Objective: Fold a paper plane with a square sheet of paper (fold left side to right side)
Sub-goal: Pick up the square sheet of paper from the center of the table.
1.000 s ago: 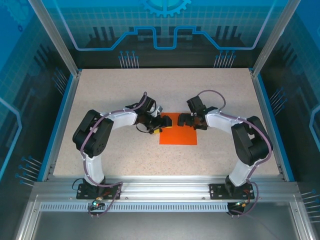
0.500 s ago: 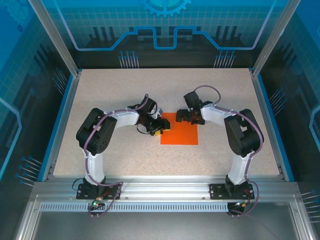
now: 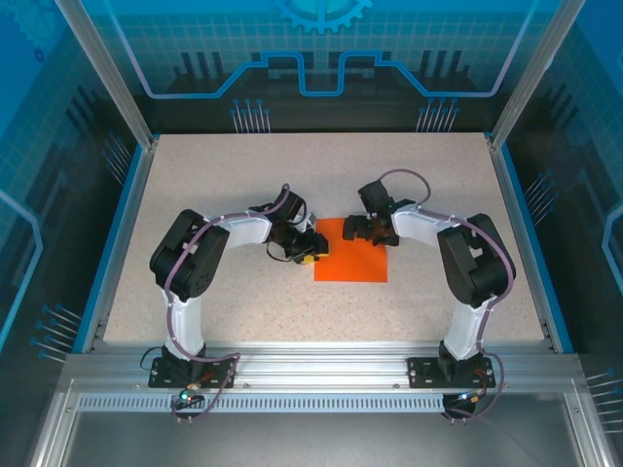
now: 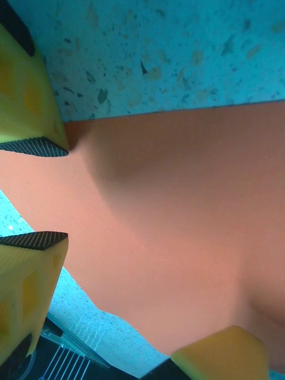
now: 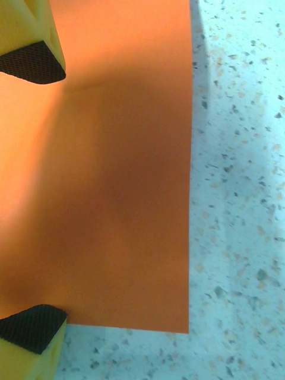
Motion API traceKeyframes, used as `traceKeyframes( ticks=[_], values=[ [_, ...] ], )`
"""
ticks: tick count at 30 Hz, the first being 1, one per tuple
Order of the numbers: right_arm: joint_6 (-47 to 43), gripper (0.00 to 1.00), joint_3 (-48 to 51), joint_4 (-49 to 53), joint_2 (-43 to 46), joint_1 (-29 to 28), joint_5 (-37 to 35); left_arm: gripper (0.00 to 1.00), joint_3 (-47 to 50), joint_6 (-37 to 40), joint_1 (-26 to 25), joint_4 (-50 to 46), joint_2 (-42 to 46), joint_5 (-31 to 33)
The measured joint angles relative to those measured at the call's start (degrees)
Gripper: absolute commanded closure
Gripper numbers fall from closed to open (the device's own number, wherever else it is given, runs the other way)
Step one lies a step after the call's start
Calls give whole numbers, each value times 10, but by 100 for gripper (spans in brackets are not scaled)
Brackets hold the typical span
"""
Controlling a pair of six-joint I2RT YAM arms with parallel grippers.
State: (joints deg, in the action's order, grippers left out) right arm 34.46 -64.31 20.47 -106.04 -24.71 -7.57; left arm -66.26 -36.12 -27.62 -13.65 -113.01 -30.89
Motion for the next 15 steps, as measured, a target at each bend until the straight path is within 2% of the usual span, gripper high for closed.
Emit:
traceKeyframes(
  ticks=[10, 15],
  values=[
    [-4, 15, 3, 23, 9, -27, 25, 58, 0, 0, 0, 0, 0, 0],
    [-12, 35, 3, 33, 9, -27, 31, 56, 0, 0, 0, 0, 0, 0]
  ],
)
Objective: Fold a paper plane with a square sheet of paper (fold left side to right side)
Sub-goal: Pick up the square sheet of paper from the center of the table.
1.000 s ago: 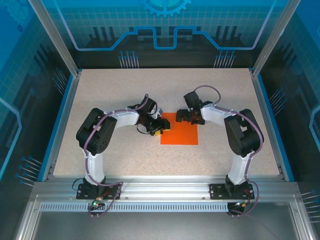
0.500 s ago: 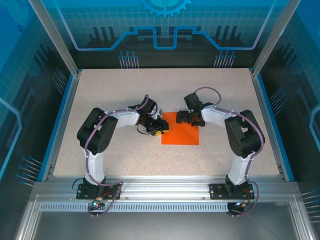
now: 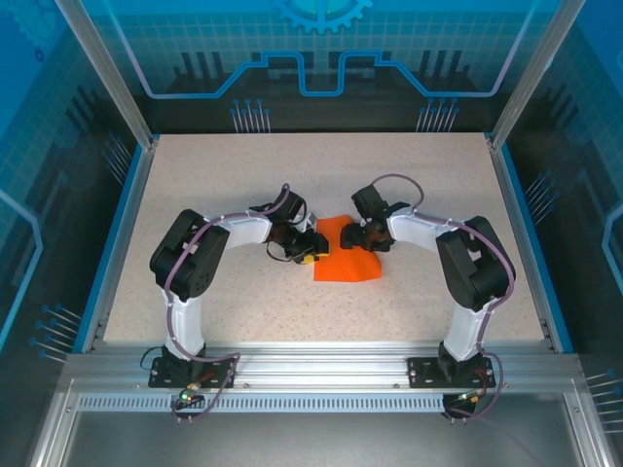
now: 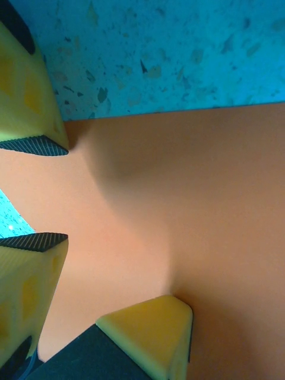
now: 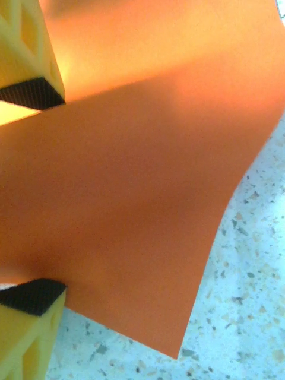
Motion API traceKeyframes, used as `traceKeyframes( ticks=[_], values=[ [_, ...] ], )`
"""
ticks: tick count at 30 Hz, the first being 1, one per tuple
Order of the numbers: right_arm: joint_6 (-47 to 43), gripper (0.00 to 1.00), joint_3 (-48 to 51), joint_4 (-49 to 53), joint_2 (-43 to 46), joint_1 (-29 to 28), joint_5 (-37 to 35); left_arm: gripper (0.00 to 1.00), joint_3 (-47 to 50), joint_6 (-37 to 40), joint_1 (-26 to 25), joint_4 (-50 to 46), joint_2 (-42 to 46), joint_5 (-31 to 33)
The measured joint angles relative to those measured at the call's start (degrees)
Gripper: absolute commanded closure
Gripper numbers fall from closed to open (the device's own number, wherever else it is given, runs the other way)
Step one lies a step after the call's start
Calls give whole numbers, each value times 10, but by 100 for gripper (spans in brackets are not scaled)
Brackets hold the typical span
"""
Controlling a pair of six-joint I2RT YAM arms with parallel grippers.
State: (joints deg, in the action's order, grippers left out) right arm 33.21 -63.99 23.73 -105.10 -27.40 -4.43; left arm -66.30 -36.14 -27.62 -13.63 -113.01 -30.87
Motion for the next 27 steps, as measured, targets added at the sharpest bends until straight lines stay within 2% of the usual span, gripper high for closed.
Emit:
traceKeyframes(
  ticks=[5, 9, 14, 18, 23, 27],
  values=[
    [-9, 54, 0, 3, 2, 0, 10, 46, 0, 1, -1, 3, 6, 4],
    [-14, 62, 0, 2, 11, 0, 22, 37, 5, 3, 4, 4, 31, 17],
    [-23, 66, 31, -43, 58, 9, 65, 27, 56, 4, 45, 30, 122, 21],
    [-29, 67, 68, -96, 103, 32, 118, 23, 96, 0, 92, 71, 181, 12],
    [-31, 67, 108, -162, 158, 68, 202, 19, 146, -20, 145, 152, 230, -26],
    [-31, 67, 122, -208, 212, 93, 282, 13, 173, -43, 159, 222, 251, -65]
  ],
)
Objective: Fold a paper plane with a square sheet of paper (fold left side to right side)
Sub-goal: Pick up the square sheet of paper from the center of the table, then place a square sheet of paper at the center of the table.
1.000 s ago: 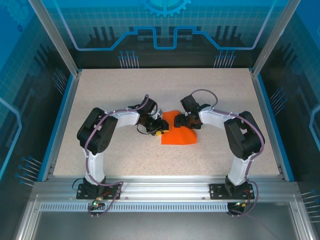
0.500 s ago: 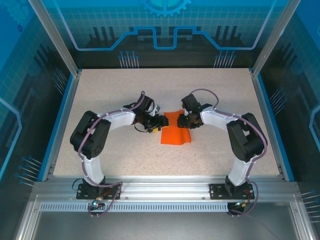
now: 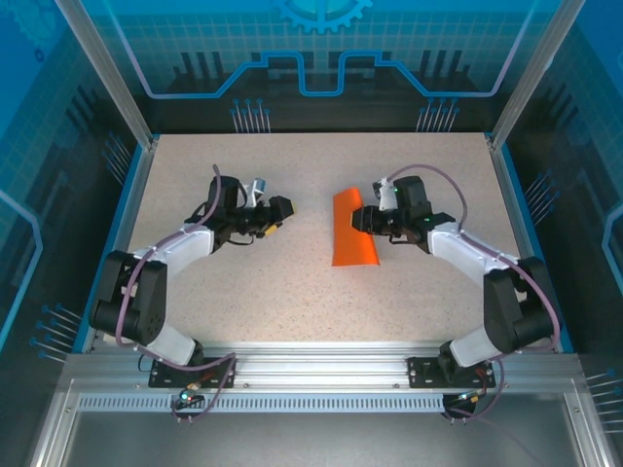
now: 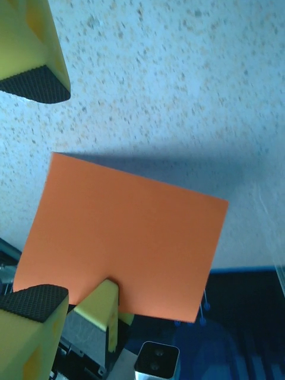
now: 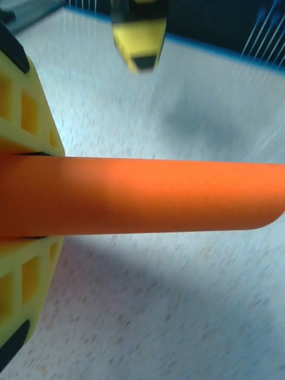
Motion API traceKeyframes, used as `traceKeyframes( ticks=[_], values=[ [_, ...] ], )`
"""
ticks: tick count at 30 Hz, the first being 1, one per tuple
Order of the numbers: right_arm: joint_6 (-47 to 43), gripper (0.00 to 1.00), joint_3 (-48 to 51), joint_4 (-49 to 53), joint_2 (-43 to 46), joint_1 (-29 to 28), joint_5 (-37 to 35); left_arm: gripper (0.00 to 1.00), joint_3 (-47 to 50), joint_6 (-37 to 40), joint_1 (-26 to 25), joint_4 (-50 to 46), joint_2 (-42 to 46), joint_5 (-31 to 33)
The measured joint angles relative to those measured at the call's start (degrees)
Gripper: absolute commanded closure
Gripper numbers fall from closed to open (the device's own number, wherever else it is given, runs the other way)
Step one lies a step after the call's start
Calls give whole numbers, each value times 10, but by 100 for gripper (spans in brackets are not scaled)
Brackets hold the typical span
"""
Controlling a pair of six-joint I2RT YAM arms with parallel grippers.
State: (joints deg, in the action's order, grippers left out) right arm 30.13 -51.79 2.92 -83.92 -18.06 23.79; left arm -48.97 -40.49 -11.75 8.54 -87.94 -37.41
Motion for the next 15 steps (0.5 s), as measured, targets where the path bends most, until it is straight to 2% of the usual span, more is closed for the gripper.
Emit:
traceKeyframes(
  ticks=[9, 15],
  values=[
    [21, 67, -22, -70, 108, 12, 145, 5, 3, -46, 0, 174, 50, -88],
    [50, 67, -62, -102, 133, 4, 203, 3, -12, -46, -3, 222, 72, -122]
  ],
)
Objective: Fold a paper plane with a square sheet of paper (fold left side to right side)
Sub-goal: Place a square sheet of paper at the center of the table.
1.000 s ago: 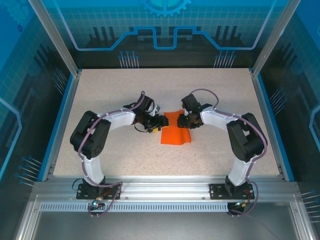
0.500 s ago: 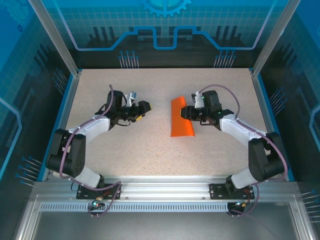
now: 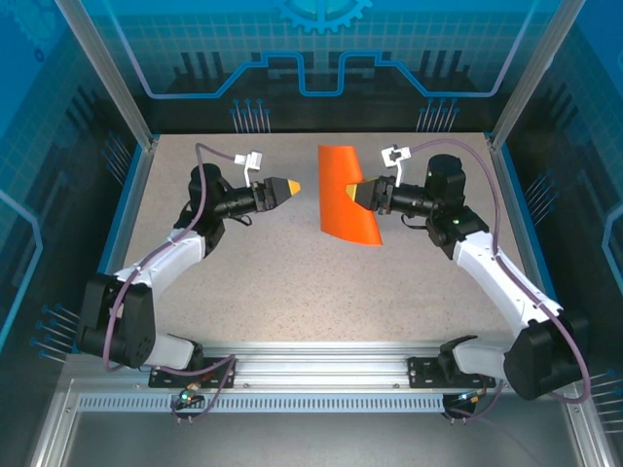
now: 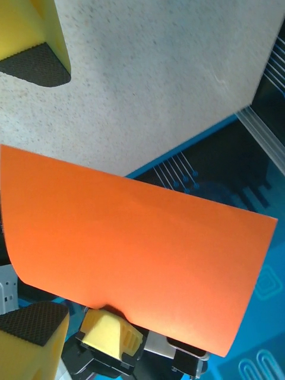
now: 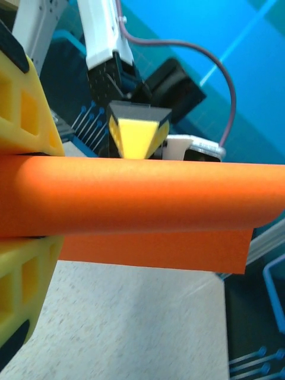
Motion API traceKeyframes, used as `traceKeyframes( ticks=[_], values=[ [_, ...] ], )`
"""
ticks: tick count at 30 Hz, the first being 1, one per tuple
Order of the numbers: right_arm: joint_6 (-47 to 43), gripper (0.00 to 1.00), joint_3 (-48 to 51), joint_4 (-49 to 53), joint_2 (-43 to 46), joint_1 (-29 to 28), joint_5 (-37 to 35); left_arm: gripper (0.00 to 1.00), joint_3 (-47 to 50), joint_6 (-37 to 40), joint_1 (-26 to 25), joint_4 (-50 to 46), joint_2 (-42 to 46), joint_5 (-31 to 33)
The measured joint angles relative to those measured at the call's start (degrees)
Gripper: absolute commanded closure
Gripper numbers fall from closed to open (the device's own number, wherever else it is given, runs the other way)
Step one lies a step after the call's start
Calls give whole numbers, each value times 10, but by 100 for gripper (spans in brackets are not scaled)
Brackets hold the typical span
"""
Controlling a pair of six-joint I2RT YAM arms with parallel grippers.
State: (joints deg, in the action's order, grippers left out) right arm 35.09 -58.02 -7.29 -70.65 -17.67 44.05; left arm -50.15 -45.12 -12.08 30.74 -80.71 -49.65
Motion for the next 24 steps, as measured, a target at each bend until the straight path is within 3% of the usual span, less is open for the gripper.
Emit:
traceKeyframes(
  ticks=[9, 11, 16, 18, 20, 24],
  values=[
    [20, 67, -29, -19, 14, -37, 28, 7, -34, 2, -36, 17, 5, -29],
    [23, 67, -29, -21, 14, -37, 28, 15, -39, 3, -42, 17, 8, -32],
    [22, 66, -28, -20, 14, -37, 17, 66, -43, 17, -48, 8, 19, -34],
    [22, 63, -28, -13, 14, -37, 9, 78, -45, 28, -50, -8, 25, -32],
    [18, 60, -28, -3, 16, -36, -2, 87, -45, 42, -51, -24, 30, -31],
    [-5, 49, -28, 43, 19, -33, -34, 91, -47, 66, -51, -68, 33, -18]
  ],
)
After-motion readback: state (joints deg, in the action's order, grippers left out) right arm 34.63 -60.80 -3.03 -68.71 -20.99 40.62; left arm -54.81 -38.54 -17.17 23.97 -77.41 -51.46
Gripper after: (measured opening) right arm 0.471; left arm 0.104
